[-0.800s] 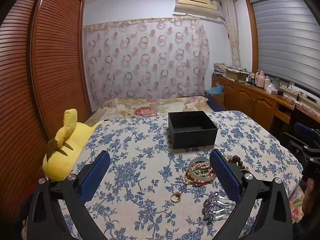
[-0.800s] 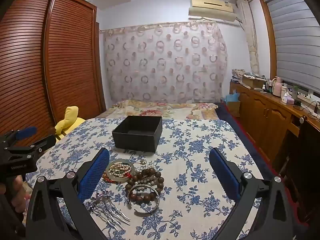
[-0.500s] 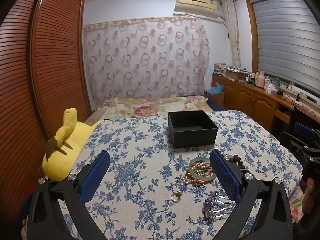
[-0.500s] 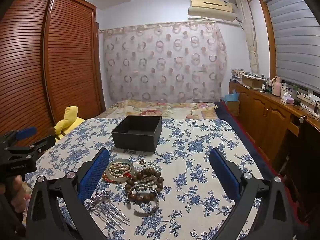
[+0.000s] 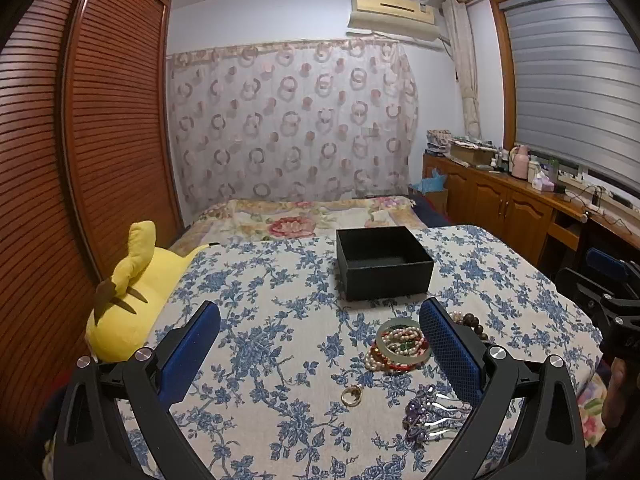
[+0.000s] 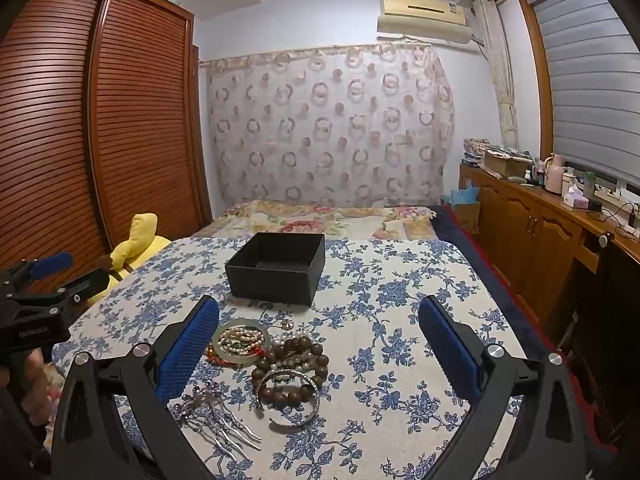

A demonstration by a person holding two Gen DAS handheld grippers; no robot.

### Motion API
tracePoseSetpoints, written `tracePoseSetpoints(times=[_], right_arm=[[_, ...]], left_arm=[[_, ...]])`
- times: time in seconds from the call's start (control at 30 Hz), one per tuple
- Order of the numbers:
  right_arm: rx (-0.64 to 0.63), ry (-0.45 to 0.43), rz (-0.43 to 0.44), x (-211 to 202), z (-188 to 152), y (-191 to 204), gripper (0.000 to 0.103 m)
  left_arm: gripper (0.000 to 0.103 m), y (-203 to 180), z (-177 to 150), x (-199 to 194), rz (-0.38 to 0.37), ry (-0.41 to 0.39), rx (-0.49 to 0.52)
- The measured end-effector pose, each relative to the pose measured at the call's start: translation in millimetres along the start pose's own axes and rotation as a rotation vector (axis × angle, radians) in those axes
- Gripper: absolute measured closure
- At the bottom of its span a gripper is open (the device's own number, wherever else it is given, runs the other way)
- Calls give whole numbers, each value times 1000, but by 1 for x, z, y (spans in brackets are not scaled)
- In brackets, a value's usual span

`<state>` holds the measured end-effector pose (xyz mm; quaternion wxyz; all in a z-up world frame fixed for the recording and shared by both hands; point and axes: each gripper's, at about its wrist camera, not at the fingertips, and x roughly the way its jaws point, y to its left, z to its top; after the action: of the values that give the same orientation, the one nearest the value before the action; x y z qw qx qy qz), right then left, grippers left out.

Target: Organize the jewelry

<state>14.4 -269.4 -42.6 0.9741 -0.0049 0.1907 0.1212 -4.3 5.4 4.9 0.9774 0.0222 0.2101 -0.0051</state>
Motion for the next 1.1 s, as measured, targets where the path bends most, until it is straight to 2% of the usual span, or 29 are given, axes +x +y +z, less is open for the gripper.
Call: tracePoseSetpoints(times=[1.1], right_arm=[[2,-1,2,-2,2,2,2]], left_arm=[[6,-3,0,-4,1,-4,1]])
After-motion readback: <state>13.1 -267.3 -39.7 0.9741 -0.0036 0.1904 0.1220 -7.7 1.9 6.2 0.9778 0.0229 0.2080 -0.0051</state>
